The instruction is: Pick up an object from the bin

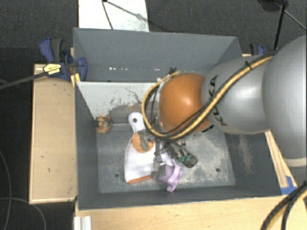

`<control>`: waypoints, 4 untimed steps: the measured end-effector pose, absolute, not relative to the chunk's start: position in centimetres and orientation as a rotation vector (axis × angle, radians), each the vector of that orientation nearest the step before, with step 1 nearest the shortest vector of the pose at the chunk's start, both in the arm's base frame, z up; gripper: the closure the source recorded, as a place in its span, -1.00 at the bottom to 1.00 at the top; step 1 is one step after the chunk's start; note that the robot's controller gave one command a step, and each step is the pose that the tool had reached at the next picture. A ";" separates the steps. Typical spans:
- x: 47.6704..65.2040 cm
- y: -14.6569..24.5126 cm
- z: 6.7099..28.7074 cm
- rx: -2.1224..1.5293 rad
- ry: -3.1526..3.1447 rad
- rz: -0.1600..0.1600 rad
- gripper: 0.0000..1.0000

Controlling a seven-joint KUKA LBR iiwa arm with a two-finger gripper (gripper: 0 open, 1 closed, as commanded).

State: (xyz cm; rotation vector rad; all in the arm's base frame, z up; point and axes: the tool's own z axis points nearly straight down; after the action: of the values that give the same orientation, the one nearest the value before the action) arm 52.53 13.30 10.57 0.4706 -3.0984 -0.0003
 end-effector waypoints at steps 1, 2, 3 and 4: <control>52.5 13.3 10.6 0.468 -3.099 0.000 -1.00; 53.6 12.6 11.1 0.765 -3.042 -0.003 -1.00; 53.9 11.1 11.5 1.026 -2.974 -0.001 -1.00; 54.9 9.3 9.9 0.051 -3.142 -0.001 1.00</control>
Offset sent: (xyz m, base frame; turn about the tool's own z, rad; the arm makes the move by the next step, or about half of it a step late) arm 0.0304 -0.0275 0.0159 -0.4842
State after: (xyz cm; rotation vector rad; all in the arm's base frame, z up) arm 54.94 9.27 9.87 0.0513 -3.1416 -0.0014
